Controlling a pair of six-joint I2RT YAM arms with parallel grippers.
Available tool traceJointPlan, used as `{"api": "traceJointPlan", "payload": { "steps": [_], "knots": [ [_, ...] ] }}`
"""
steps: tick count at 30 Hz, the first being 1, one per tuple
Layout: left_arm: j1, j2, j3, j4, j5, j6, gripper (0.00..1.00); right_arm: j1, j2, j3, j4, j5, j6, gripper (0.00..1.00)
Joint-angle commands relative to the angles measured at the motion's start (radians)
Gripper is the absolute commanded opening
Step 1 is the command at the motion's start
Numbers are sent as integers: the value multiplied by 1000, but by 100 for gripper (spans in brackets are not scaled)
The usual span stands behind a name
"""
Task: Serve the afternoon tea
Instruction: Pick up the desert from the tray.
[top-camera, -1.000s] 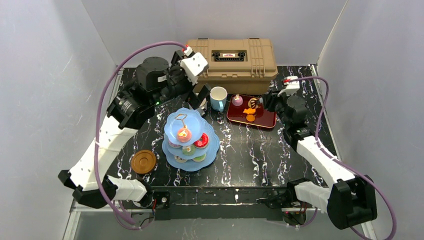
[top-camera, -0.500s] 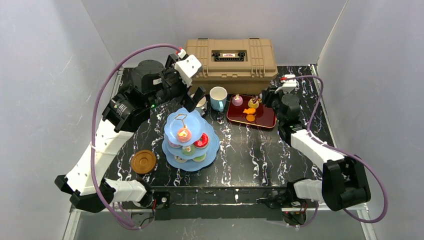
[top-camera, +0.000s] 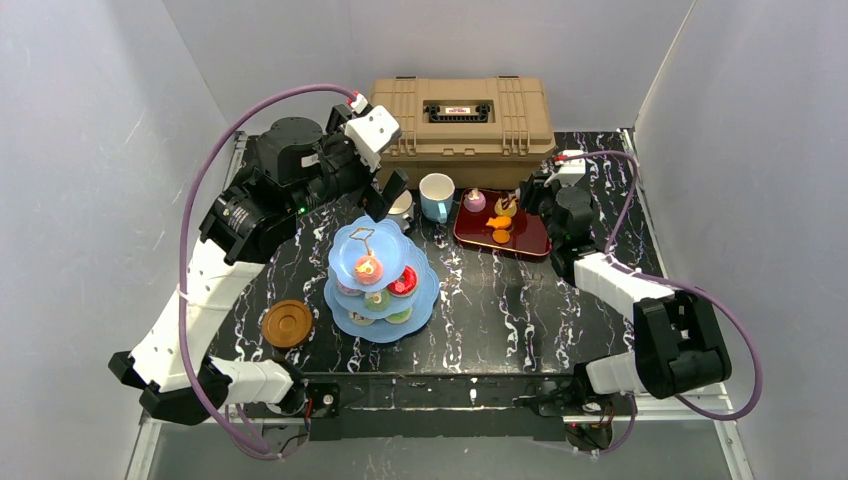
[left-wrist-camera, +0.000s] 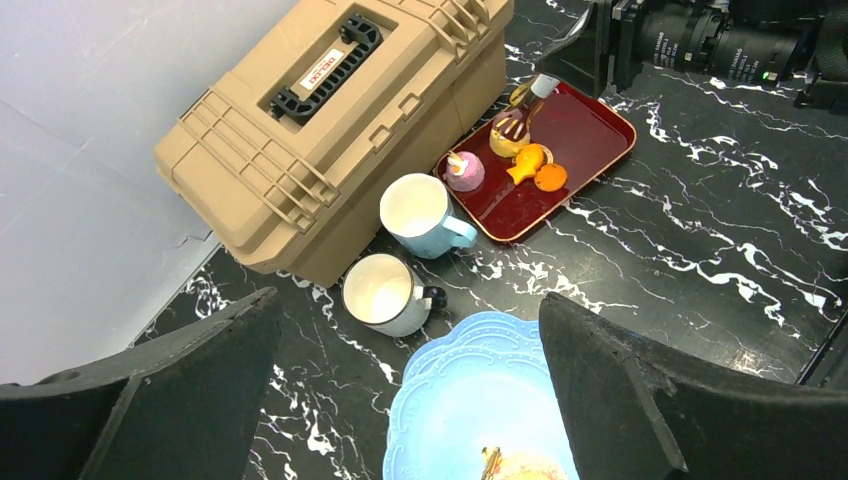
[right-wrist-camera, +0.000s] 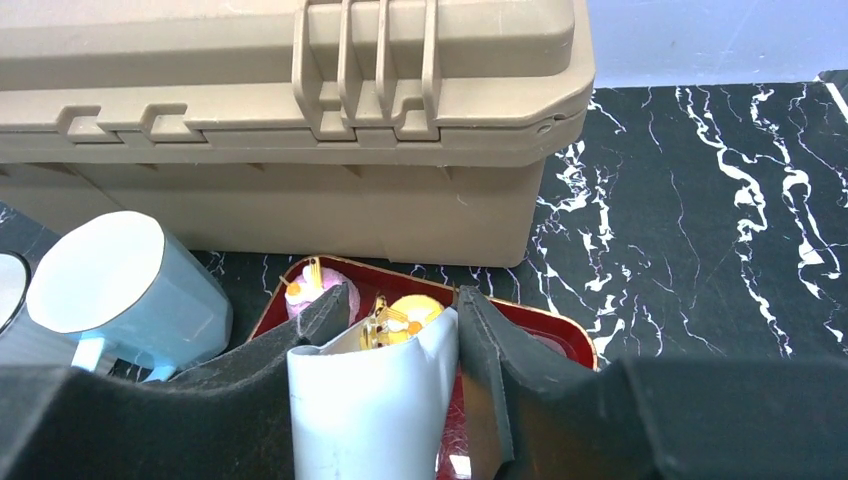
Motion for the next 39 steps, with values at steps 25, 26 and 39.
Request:
{"api": "traceJointPlan", "payload": {
  "steps": [25, 26, 39],
  "knots": [
    [13, -21, -2, 13, 0, -10, 98, 0, 13, 9, 148, -8, 46, 55],
    [13, -22, -3, 15, -1, -10, 98, 0, 21, 9, 153, -8, 47, 55],
    [13, -31, -17, 16, 2, -10, 98, 1, 101, 67, 220, -14, 17, 50]
  ]
}}
